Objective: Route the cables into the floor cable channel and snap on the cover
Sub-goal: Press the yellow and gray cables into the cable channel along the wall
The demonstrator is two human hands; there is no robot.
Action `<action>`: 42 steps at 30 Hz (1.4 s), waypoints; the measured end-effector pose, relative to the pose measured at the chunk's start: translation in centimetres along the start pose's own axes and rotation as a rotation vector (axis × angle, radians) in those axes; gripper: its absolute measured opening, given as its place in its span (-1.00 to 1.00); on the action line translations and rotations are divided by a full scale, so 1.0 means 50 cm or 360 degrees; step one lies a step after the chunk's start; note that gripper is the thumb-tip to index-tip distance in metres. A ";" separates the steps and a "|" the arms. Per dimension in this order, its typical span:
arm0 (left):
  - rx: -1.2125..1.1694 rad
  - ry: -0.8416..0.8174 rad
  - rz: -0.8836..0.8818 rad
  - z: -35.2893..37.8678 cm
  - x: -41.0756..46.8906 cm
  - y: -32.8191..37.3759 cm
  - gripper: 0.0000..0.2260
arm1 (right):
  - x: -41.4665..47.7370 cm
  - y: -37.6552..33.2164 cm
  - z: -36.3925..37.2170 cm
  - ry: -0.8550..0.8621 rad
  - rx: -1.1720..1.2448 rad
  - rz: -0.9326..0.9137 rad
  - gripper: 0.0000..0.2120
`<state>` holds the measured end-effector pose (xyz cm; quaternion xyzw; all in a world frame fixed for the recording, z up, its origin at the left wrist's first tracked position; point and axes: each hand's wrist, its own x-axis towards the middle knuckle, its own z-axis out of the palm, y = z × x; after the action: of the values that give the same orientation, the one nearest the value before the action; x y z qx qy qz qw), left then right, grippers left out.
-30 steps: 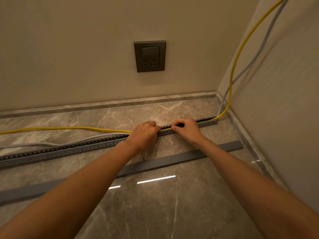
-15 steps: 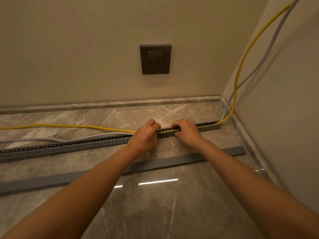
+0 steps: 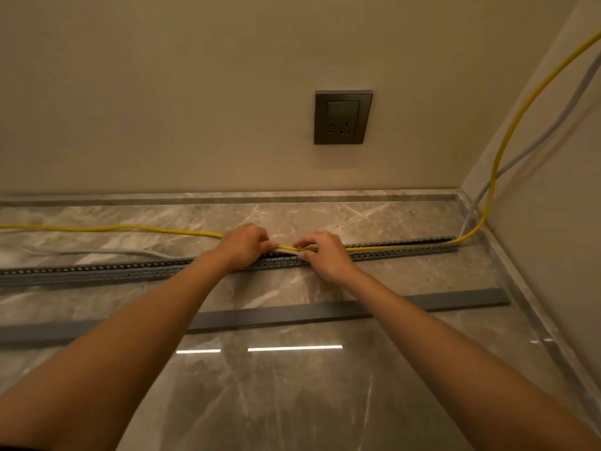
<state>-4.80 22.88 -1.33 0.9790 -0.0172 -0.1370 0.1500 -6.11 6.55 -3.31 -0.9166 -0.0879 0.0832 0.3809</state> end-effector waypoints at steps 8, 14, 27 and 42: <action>-0.0193 -0.0079 0.0112 -0.005 -0.005 -0.054 -0.75 | 0.012 -0.040 0.050 0.0003 0.0269 0.0219 -0.69; -0.0399 -0.0038 0.0203 -0.013 -0.014 -0.064 -0.79 | 0.013 -0.044 0.048 0.0002 0.0274 0.0329 -0.77; 0.0072 0.0184 0.0451 -0.018 -0.028 -0.060 -0.83 | 0.012 -0.042 0.050 0.0134 0.0303 0.0319 -0.65; -0.0039 0.0323 0.0069 0.008 -0.032 -0.045 -0.81 | 0.009 -0.034 0.050 0.0165 0.0312 0.0250 -0.92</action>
<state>-6.45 25.02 -1.94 0.9853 -0.0215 -0.0340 0.1658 -6.40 9.53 -3.90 -0.8821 0.0126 0.0734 0.4651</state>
